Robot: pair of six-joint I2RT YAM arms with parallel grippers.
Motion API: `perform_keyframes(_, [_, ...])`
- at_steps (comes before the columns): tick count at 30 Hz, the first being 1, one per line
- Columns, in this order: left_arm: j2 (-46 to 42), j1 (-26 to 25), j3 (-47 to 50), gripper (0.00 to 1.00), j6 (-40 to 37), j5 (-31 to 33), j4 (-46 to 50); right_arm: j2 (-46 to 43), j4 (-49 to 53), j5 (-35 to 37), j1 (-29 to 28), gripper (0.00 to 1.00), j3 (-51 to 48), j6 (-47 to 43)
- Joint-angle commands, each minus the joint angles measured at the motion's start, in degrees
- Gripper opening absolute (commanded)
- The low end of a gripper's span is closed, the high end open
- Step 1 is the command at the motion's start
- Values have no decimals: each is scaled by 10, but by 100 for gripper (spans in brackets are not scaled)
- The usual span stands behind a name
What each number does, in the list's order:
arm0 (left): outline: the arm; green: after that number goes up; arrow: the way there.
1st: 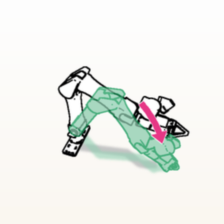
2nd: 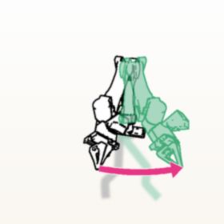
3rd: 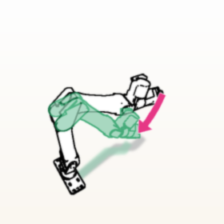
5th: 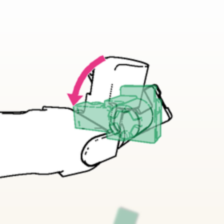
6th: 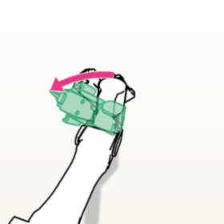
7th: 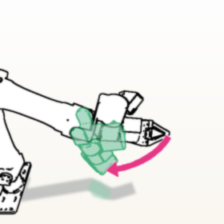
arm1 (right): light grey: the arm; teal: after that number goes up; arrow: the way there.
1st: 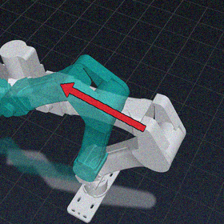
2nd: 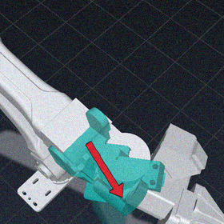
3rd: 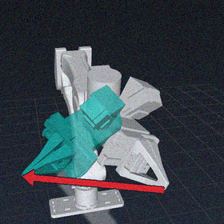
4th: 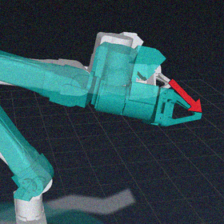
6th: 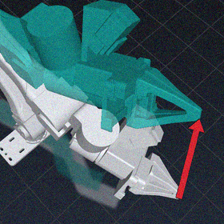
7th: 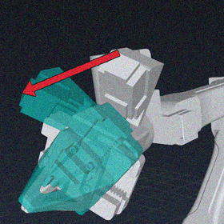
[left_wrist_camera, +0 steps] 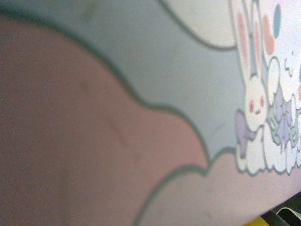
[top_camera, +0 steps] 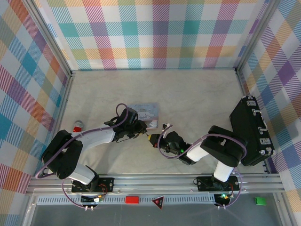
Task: Unlock the padlock with the key
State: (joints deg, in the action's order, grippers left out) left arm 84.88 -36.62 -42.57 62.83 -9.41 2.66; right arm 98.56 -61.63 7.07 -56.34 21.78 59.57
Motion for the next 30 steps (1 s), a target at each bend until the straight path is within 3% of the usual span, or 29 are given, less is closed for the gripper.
perform_keyframes(1, [-21, -6, -9, 16, 9, -6, -17, 5, -33, 4, -2, 0, -3, 5])
perform_keyframes(30, [-29, -12, -10, 15, 28, -19, -41, -3, -43, 18, -3, 0, -9, 4])
